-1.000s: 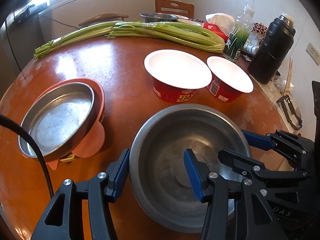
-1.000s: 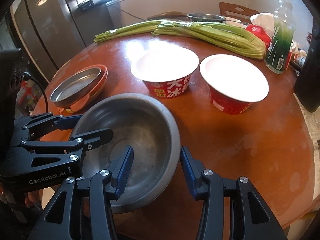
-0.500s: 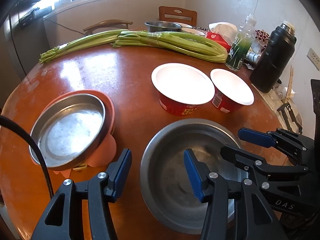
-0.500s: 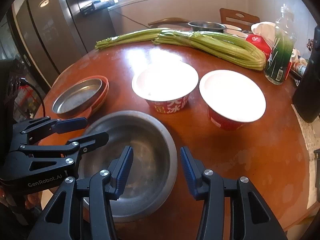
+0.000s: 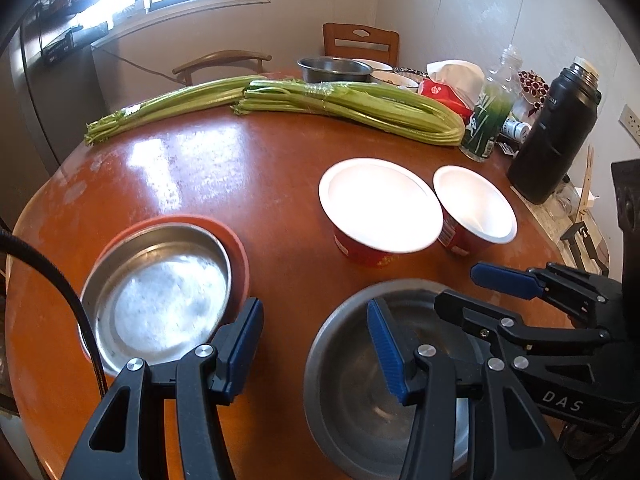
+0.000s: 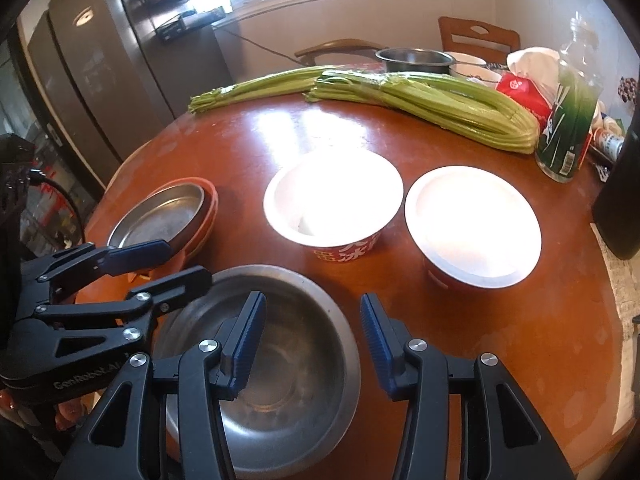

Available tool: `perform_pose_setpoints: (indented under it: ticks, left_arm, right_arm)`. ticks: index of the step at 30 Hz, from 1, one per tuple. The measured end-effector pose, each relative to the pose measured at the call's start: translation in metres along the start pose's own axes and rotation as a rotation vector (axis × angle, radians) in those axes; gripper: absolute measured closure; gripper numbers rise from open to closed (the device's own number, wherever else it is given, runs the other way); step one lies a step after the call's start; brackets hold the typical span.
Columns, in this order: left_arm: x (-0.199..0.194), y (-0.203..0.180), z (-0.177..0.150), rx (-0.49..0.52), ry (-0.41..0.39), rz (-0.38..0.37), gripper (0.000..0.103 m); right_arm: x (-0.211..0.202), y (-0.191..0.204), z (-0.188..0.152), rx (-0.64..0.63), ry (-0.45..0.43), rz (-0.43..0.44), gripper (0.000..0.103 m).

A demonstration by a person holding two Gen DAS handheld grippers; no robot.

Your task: Organize plates and bowls

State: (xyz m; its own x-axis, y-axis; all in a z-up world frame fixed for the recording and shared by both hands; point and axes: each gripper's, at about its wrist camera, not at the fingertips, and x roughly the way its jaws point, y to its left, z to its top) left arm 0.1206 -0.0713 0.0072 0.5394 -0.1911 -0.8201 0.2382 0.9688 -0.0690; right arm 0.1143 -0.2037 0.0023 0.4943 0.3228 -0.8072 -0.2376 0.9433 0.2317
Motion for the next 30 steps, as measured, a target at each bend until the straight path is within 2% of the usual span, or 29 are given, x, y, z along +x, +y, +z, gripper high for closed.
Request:
perform_pose_setpoints:
  ticks: [20, 30]
  left_arm:
    - [0.024, 0.006, 0.062, 0.034, -0.018, 0.003, 0.049]
    - [0.063, -0.004, 0.083, 0.051, 0.042, -0.012, 0.049]
  right_arm:
    - [0.028, -0.021, 0.021, 0.148, 0.024, 0.026, 0.052]
    - [0.036, -0.030, 0.031, 0.216, 0.015, 0.041, 0.051]
